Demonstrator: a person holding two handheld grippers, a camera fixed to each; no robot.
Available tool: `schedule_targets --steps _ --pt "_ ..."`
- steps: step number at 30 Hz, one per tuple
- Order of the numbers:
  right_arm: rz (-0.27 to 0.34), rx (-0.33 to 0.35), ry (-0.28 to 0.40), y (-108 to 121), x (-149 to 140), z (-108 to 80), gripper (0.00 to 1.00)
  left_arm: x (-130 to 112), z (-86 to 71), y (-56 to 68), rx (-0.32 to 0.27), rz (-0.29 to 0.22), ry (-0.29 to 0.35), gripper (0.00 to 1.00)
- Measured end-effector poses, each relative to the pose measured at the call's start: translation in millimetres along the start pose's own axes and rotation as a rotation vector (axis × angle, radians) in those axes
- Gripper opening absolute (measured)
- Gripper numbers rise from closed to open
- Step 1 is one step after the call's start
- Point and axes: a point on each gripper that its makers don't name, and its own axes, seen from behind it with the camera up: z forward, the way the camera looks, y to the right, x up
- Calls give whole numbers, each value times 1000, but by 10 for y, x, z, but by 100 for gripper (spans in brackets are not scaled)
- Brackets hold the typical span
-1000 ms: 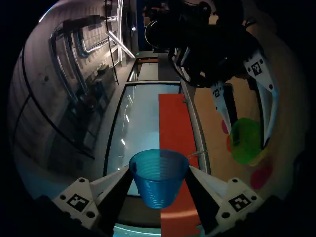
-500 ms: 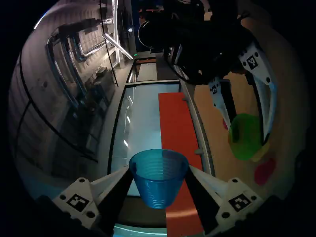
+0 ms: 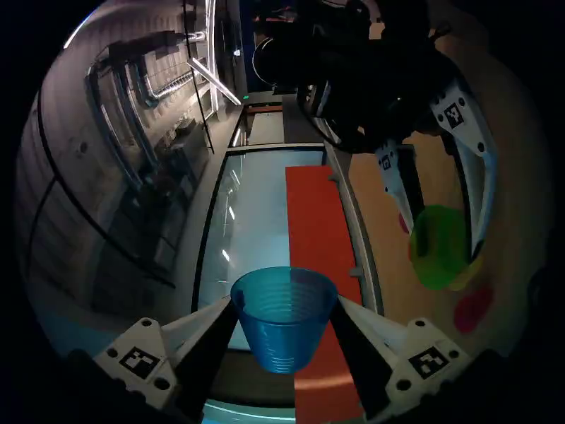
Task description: Pour water
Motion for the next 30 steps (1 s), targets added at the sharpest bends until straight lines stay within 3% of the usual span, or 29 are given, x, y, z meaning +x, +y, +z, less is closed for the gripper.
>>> schedule_targets --steps 6,12,20,30 --pt "2 -3 2 2 3 -3 89 -54 11 -11 2 -44 -6 86" --pt "2 -8 8 17 32 -13 89 -130 32 17 9 -149 -31 86" --pt "4 -17 15 47 54 -62 89 -179 56 105 -2 -330 -38 86" --pt "6 -28 22 79 82 -130 89 -215 72 85 7 -599 -16 86"
